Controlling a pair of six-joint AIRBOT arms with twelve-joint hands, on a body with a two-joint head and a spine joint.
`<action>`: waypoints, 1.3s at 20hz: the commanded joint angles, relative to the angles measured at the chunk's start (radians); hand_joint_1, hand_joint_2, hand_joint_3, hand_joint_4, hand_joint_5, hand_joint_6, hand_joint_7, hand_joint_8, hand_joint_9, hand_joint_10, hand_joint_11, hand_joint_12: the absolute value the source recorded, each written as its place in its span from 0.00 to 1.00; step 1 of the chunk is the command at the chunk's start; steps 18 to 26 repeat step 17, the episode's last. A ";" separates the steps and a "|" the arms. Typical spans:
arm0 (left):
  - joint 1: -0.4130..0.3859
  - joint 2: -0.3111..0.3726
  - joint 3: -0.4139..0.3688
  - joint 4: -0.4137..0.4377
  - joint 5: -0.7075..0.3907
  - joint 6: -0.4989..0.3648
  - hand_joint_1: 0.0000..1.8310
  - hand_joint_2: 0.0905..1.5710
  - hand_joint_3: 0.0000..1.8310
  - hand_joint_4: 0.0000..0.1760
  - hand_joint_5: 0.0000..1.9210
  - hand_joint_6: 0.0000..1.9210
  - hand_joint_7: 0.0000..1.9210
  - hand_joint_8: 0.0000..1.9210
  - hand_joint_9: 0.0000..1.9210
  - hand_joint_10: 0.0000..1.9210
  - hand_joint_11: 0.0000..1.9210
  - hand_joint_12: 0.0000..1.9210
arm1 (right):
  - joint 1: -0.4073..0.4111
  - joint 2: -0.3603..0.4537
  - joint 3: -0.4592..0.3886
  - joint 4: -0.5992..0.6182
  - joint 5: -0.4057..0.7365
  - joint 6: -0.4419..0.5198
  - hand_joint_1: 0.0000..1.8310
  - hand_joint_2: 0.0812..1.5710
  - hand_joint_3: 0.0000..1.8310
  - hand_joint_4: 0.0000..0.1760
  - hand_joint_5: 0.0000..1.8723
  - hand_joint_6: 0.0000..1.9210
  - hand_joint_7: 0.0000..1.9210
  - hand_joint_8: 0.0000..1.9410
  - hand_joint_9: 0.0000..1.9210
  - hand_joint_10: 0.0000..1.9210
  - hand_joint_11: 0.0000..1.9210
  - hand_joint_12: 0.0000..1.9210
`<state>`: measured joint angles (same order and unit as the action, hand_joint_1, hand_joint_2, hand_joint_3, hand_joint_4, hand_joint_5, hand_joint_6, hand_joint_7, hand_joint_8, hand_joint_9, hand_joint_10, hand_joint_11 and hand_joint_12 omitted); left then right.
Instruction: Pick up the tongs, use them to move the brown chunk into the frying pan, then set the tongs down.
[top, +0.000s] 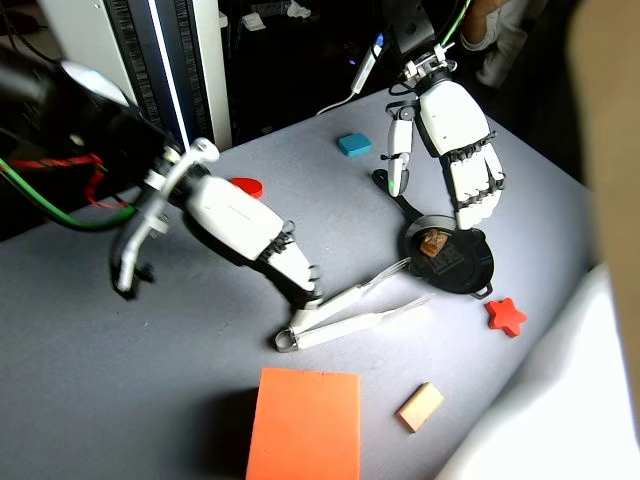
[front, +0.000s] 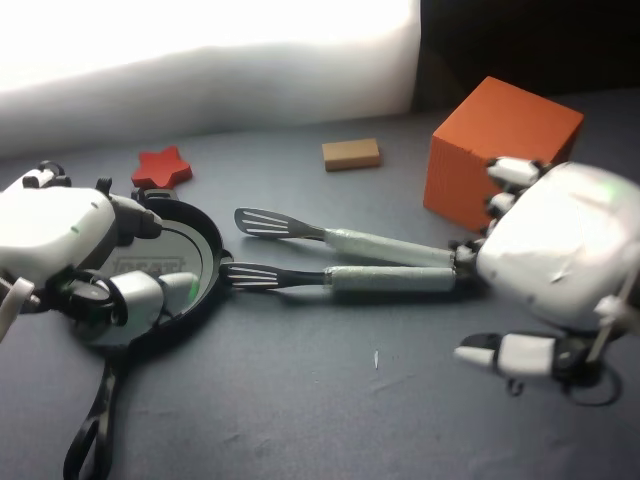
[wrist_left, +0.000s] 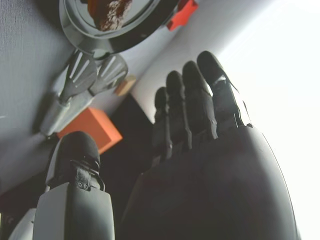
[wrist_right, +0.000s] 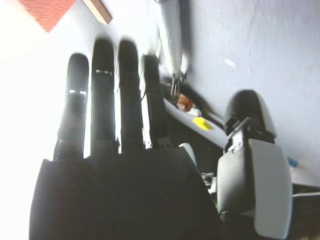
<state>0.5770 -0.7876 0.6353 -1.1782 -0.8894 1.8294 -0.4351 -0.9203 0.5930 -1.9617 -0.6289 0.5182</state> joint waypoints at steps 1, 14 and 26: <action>-0.017 0.005 0.000 0.065 -0.074 0.008 0.24 0.81 0.00 0.00 0.42 0.03 0.47 0.07 0.38 0.20 0.08 0.73 | 0.025 0.026 -0.018 -0.030 0.015 -0.014 0.14 0.76 0.00 0.00 0.41 0.45 0.46 0.47 0.33 0.73 0.19 0.97; -0.058 0.008 -0.014 0.065 -0.037 0.041 0.29 0.94 0.00 0.00 0.54 1.00 0.57 1.00 0.58 1.00 0.52 1.00 | 0.287 0.348 -0.045 0.491 0.538 -0.210 0.25 0.97 0.05 0.00 0.58 1.00 0.66 0.98 0.66 1.00 0.63 1.00; -0.059 0.009 -0.014 0.065 -0.037 0.048 0.30 0.94 0.00 0.00 0.53 1.00 0.56 1.00 0.56 1.00 0.50 1.00 | 0.296 0.336 -0.031 0.491 0.519 -0.221 0.24 0.97 0.05 0.00 0.57 1.00 0.65 1.00 0.66 1.00 0.63 1.00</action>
